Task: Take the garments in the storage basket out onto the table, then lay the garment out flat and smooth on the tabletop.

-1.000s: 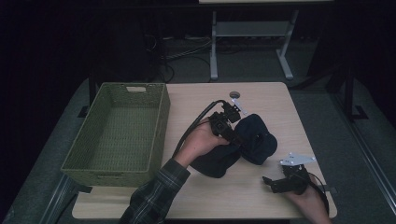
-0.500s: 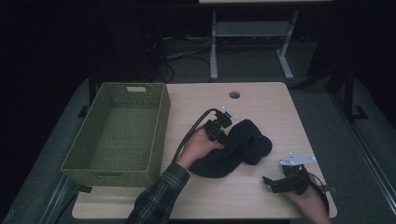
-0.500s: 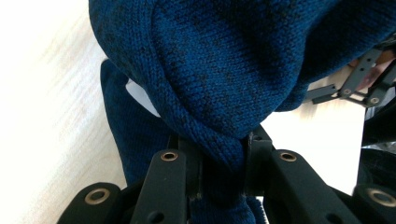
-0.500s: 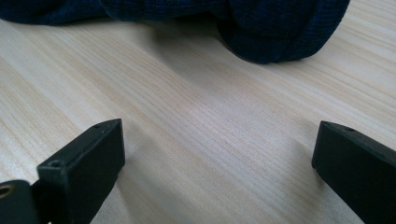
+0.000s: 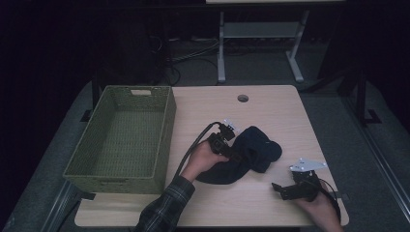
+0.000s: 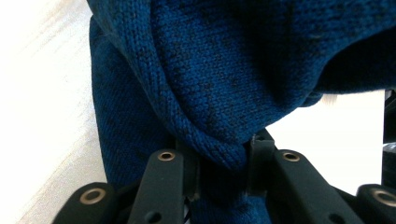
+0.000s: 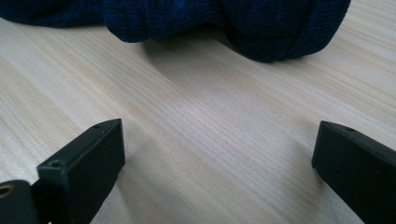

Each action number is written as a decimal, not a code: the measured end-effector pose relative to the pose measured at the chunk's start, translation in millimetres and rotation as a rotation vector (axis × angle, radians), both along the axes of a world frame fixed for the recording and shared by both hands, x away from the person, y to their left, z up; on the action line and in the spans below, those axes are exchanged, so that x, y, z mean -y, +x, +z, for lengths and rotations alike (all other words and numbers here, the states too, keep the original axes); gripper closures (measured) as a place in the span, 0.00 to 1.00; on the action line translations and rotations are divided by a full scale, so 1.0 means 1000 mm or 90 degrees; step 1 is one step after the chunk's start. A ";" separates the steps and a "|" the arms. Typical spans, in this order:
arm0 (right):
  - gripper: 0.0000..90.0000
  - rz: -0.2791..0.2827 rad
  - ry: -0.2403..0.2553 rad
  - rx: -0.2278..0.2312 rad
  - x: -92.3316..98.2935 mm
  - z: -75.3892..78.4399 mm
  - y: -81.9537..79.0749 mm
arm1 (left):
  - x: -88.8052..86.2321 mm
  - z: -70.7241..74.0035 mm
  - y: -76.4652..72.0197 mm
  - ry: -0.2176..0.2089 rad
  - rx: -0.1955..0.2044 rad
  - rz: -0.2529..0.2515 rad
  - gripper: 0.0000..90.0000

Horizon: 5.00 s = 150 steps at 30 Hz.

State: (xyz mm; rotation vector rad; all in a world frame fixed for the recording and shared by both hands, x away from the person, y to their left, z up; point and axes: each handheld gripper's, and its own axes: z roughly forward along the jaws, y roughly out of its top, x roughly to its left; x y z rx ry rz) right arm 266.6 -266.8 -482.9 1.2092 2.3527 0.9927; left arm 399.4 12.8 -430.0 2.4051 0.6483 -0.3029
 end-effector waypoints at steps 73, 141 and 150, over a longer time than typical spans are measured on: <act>0.20 0.004 0.001 0.004 0.003 0.003 -0.002 | -0.033 -0.024 -0.080 0.042 0.075 -0.019 1.00; 0.97 0.109 0.098 0.048 -0.062 0.110 0.081 | -0.031 -0.023 -0.083 0.045 0.088 -0.011 1.00; 0.97 0.108 0.087 0.059 -0.080 0.116 0.106 | -0.031 -0.024 -0.082 0.046 0.088 -0.014 1.00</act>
